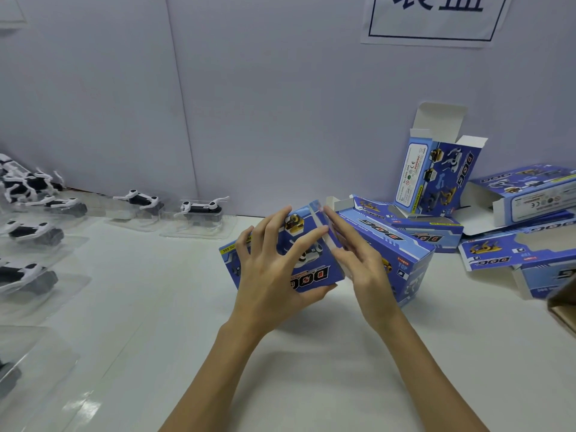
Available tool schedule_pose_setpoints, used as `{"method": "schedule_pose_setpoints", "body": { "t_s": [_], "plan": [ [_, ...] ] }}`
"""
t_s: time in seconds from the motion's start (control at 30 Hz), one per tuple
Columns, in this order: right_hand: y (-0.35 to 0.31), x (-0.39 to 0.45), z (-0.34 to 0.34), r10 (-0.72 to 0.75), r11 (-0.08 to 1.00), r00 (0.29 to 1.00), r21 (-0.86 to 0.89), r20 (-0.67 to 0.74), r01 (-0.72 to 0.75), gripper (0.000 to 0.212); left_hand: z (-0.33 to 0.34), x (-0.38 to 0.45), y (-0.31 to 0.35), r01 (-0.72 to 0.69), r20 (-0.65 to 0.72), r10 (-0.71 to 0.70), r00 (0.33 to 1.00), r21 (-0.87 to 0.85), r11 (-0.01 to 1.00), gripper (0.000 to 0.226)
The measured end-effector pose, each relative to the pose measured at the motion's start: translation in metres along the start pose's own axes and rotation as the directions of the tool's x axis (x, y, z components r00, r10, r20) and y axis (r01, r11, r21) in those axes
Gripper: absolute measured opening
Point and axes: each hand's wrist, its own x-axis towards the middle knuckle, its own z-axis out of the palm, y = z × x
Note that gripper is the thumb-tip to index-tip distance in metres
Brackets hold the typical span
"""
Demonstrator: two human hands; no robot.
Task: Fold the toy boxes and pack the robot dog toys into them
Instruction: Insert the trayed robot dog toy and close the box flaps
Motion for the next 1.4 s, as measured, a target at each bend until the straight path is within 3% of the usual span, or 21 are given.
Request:
{"method": "schedule_pose_setpoints", "body": {
  "t_s": [0.2, 0.4, 0.67, 1.0, 1.4],
  "plan": [
    [0.003, 0.003, -0.007, 0.027, 0.991, 0.999, -0.132, -0.018, -0.029, 0.051, 0.003, 0.000, -0.005, -0.007, -0.008, 0.007, 1.000, -0.021, 1.000, 0.078],
    [0.003, 0.000, 0.007, -0.043, 0.977, 0.999, -0.207, 0.004, 0.043, 0.052, 0.004, -0.001, -0.004, 0.006, -0.018, -0.007, 1.000, -0.012, 1.000, 0.078],
    [0.003, -0.002, 0.011, -0.069, 0.978, 0.997, -0.197, 0.033, 0.074, 0.058, 0.000, 0.000, -0.002, 0.023, -0.023, -0.022, 0.999, 0.039, 0.999, 0.078],
    [0.008, -0.003, 0.004, -0.068, 0.988, 0.997, -0.138, -0.023, 0.064, 0.048, -0.002, 0.000, 0.000, 0.004, -0.022, -0.003, 1.000, 0.070, 0.998, 0.085],
    [0.013, 0.004, 0.003, -0.115, 0.964, 0.987, -0.253, -0.110, 0.084, 0.049, -0.006, 0.004, 0.002, 0.001, 0.025, -0.004, 1.000, 0.105, 0.994, 0.083]
  ]
}}
